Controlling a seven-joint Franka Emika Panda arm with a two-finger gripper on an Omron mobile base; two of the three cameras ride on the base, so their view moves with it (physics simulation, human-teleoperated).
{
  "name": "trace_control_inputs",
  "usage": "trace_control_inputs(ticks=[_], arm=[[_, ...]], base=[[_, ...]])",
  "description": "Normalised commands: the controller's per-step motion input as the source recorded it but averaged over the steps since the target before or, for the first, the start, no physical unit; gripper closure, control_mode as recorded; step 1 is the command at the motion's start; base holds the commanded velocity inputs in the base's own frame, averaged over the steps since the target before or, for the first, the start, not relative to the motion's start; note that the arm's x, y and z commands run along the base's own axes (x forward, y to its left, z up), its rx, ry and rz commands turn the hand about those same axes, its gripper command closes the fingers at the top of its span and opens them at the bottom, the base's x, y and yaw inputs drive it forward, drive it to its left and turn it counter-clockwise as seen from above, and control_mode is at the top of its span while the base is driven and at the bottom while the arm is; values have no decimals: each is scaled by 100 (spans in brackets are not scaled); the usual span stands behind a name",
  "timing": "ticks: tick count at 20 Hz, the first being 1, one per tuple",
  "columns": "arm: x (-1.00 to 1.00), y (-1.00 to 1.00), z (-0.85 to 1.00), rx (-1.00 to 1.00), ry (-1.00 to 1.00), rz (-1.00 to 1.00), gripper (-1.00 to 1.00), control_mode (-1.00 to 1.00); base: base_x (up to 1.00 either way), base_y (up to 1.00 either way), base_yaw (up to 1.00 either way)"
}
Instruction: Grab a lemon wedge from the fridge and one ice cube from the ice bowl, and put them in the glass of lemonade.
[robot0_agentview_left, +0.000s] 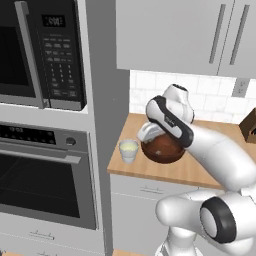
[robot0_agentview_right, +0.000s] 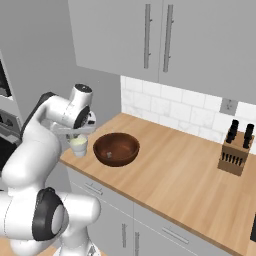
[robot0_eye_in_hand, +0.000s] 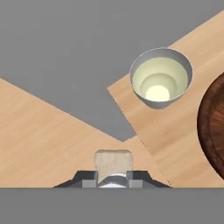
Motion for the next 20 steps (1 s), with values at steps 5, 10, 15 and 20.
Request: trace_control_inputs(ticks=[5,10,15,20], arm=[[-5,0,-1,21,0,-26,100,-100],[0,5,-19,21,0,-31,100,-100],[4,18,-23,21,5,-29,100,-100],[50,17,-4,16,14,-25,100,-100]], base=[[0,0,0],[0,0,0],[0,0,0],[0,0,0]])
